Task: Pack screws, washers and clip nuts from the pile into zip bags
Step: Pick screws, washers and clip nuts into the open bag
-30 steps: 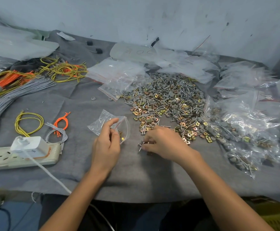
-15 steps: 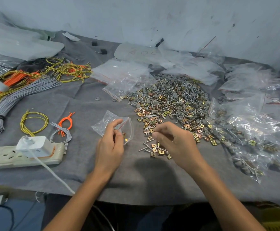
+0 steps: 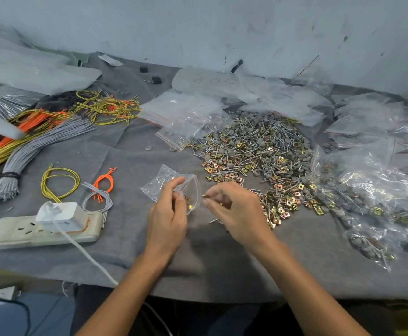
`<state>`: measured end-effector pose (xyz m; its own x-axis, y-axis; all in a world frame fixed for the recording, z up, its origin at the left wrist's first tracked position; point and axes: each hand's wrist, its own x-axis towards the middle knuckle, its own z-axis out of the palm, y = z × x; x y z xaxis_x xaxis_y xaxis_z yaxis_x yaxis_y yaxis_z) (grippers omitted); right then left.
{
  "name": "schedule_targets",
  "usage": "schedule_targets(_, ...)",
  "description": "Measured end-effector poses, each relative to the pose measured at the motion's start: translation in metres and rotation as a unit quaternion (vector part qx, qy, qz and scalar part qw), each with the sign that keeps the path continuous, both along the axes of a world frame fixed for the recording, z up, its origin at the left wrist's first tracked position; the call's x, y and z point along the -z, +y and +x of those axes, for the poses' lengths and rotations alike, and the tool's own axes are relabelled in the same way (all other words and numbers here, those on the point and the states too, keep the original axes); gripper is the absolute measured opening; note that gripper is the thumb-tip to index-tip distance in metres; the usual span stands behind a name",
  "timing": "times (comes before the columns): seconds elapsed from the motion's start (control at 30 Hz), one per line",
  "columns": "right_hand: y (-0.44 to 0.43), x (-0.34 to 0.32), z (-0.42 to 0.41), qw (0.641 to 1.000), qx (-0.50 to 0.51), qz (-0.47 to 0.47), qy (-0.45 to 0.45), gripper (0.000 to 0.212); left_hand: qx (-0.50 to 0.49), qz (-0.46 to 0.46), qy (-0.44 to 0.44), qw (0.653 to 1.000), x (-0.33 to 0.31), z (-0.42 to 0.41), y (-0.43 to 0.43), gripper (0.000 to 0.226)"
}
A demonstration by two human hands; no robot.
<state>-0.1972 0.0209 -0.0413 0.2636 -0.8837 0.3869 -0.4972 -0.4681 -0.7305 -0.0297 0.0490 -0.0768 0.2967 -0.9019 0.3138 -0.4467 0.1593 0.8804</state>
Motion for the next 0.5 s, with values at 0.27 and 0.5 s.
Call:
schedule_targets(0.27,-0.020,-0.003,0.041,0.960,0.015,-0.046,0.275,0.023,-0.010,0.002,0.001,1.000,0.002,0.001,0.000,0.039)
schedule_targets(0.5,-0.027,-0.012,0.029,0.974,0.025,-0.001,0.224,0.019,-0.008,-0.004,0.003,1.000,0.002,0.000,-0.001,0.040)
